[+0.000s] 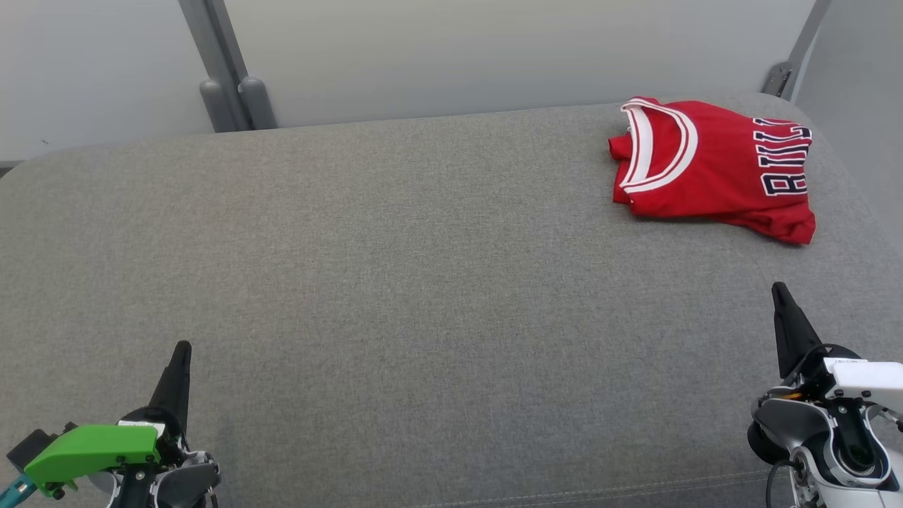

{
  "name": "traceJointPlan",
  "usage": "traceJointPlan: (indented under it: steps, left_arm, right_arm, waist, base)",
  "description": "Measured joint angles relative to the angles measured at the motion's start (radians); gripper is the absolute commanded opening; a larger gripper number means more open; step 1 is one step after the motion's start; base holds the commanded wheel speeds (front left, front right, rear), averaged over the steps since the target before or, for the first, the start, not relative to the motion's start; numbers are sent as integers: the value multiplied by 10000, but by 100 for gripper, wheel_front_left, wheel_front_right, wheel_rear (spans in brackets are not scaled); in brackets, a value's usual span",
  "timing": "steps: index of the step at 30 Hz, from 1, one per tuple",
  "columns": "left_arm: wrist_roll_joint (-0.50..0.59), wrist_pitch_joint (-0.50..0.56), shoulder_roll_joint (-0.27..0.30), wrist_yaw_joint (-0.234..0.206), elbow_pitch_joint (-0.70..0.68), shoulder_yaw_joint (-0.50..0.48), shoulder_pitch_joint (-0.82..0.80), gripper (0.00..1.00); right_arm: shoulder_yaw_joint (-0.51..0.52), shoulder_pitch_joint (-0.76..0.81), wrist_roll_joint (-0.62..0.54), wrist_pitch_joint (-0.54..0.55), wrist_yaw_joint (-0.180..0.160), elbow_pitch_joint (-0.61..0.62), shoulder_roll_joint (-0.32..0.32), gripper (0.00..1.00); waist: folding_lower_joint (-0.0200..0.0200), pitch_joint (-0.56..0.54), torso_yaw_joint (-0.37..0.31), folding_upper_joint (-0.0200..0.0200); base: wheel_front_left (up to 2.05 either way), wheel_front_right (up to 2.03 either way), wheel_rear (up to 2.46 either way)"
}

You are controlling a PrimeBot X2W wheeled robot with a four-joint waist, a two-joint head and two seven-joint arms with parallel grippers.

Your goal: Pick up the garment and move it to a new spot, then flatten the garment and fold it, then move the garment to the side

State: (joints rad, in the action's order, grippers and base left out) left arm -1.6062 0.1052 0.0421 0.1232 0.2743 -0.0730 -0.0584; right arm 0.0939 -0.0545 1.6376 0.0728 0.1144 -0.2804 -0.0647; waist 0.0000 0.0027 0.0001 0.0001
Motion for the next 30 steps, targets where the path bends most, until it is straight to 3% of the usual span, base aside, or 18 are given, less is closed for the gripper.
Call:
traceJointPlan:
  steps: [30]
  left_arm:
    - [0, 10, -2, 0, -2, -10, -16, 0]
  right_arm:
    - [15, -4, 0, 73, 2, -17, 4, 0]
  waist:
    - [0, 0, -1, 0]
  base:
    - [0, 0, 0]
